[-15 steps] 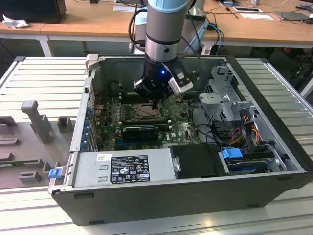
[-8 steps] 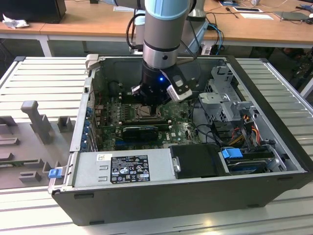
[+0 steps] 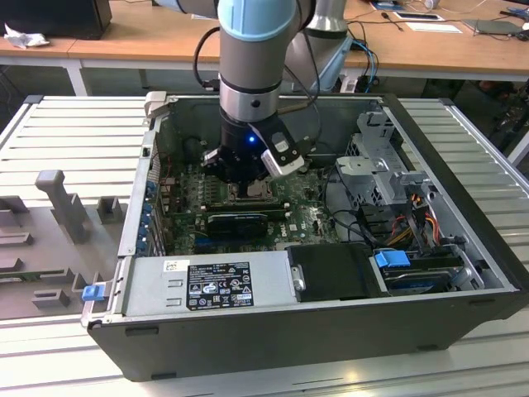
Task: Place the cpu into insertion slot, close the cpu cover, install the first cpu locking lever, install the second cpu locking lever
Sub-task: 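Install the second cpu locking lever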
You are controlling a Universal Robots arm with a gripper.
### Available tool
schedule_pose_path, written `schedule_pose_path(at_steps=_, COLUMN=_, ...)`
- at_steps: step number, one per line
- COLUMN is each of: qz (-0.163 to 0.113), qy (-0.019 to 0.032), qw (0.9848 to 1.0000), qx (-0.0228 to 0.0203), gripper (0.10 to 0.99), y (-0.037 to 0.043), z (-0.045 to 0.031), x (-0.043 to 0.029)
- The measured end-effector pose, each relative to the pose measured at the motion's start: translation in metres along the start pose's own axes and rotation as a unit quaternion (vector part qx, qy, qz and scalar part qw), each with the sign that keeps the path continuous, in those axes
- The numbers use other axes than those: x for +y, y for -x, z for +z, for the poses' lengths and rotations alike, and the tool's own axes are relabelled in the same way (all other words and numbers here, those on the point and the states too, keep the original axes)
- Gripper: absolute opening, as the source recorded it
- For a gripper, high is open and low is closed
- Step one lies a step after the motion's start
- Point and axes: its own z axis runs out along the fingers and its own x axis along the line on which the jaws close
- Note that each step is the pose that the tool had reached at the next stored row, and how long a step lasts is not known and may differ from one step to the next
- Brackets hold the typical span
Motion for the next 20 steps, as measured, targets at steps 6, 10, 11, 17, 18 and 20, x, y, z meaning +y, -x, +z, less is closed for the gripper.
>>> schedule_pose_path(at_steps=6, qz=-0.007, qy=0.0024, qw=1.0000, qx=0.0005, gripper=0.106, y=-0.0048, z=0.0158, x=-0.0010)
schedule_pose_path(at_steps=10, qz=-0.013, qy=0.0170, qw=0.9998, qx=-0.0006, gripper=0.106, y=-0.0083, z=0.0203, x=-0.0038)
schedule_pose_path(at_steps=11, qz=-0.013, qy=0.0222, qw=0.9997, qx=-0.0012, gripper=0.106, y=-0.0097, z=0.0204, x=-0.0056)
schedule_pose_path(at_steps=17, qz=-0.015, qy=0.0411, qw=0.9990, qx=-0.0045, gripper=0.106, y=-0.0190, z=0.0219, x=-0.0121)
schedule_pose_path(at_steps=18, qz=-0.015, qy=0.0430, qw=0.9989, qx=-0.0048, gripper=0.106, y=-0.0193, z=0.0225, x=-0.0124)
schedule_pose_path(at_steps=20, qz=-0.016, qy=0.0493, qw=0.9986, qx=-0.0059, gripper=0.106, y=-0.0217, z=0.0234, x=-0.0133)
